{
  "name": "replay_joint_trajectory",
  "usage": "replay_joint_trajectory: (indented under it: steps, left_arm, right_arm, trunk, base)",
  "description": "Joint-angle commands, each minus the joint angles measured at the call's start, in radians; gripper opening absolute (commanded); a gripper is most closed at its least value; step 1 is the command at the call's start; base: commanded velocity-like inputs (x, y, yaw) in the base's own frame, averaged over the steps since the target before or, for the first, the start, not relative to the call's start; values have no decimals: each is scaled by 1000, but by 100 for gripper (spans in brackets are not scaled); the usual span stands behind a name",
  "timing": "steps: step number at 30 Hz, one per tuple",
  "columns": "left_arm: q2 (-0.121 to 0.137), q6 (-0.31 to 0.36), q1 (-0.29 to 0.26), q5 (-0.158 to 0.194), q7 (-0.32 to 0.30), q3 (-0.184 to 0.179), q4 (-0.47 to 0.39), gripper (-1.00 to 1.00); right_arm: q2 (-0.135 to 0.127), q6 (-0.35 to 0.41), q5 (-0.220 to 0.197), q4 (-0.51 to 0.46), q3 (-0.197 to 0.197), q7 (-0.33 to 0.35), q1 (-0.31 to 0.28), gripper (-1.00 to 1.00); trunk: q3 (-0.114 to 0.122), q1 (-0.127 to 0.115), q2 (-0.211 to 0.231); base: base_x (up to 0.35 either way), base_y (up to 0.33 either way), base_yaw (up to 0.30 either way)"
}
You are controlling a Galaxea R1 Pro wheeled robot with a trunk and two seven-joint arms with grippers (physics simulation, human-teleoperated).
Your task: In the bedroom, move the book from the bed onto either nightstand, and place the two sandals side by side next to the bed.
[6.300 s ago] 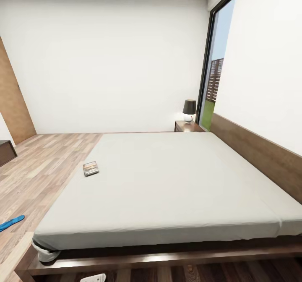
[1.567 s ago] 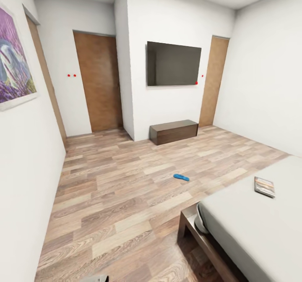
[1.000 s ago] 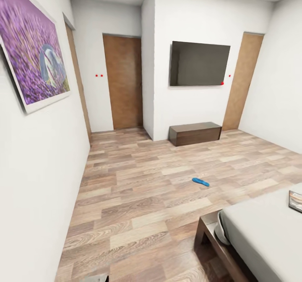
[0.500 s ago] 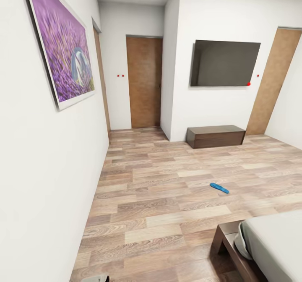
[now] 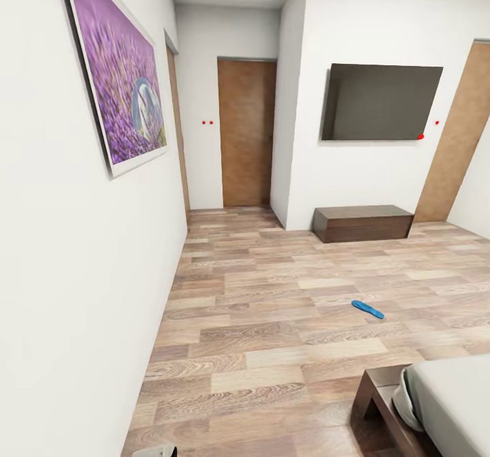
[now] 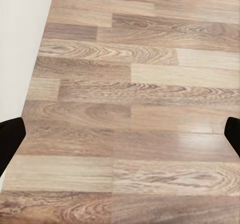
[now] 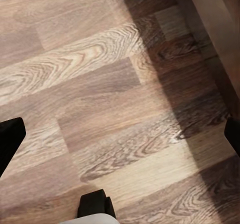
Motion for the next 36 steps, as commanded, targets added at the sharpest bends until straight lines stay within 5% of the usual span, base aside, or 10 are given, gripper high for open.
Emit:
replay_joint_trajectory:
  steps: [1, 36]
  left_arm:
    - [-1, -3, 0, 0, 0, 2, 0, 100]
    - [1, -1, 0, 0, -2, 4, 1, 100]
  right_arm:
    - [0, -1, -6, -1, 0, 0, 0, 100]
    - [7, -1, 0, 2, 5, 0, 0, 100]
  trunk:
    - [-1, 0, 0]
    - [-1, 0, 0]
  base:
    - [85, 0, 8]
    - [299, 0, 1]
